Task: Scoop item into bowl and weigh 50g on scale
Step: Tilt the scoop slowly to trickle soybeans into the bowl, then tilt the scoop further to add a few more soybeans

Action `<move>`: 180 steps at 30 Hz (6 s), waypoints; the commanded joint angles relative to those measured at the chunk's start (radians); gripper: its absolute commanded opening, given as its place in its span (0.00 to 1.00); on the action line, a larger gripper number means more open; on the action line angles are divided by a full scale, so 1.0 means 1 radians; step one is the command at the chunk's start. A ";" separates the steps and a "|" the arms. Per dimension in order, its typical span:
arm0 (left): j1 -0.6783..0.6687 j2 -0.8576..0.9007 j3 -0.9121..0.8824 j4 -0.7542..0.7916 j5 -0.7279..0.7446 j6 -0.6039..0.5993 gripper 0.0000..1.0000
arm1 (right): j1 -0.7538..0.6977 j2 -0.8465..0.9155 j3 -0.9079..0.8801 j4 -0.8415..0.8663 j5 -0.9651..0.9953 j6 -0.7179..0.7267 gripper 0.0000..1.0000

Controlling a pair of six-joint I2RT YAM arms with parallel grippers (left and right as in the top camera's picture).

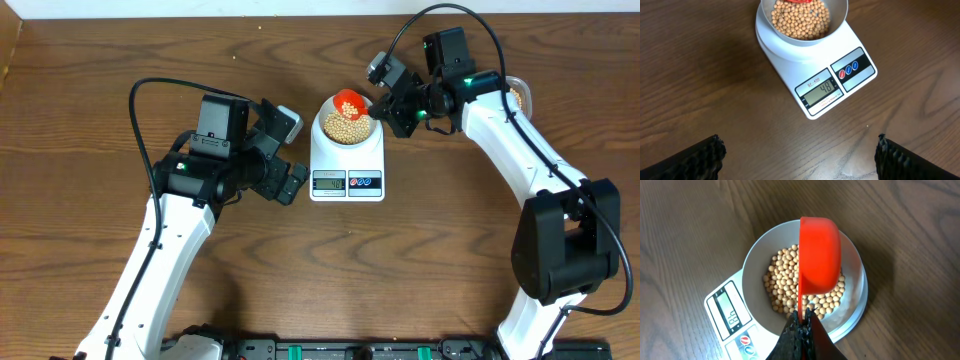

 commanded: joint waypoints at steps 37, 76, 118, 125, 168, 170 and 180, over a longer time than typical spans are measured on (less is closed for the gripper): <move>0.003 0.007 0.013 -0.003 0.012 0.016 0.98 | 0.003 -0.037 0.014 0.014 -0.022 -0.013 0.01; 0.003 0.007 0.013 -0.003 0.012 0.016 0.98 | 0.003 -0.037 0.014 0.020 -0.023 -0.072 0.01; 0.003 0.007 0.013 -0.003 0.012 0.017 0.98 | 0.009 -0.037 0.014 0.019 -0.023 -0.206 0.01; 0.003 0.007 0.013 -0.003 0.012 0.016 0.98 | 0.009 -0.037 0.014 0.022 -0.034 -0.228 0.01; 0.003 0.007 0.013 -0.003 0.012 0.016 0.98 | -0.019 -0.037 0.014 0.003 -0.075 0.135 0.01; 0.003 0.007 0.013 -0.003 0.012 0.016 0.98 | -0.026 -0.037 0.014 0.005 -0.075 0.138 0.01; 0.003 0.007 0.013 -0.003 0.012 0.016 0.98 | -0.034 -0.037 0.014 0.003 -0.074 0.137 0.01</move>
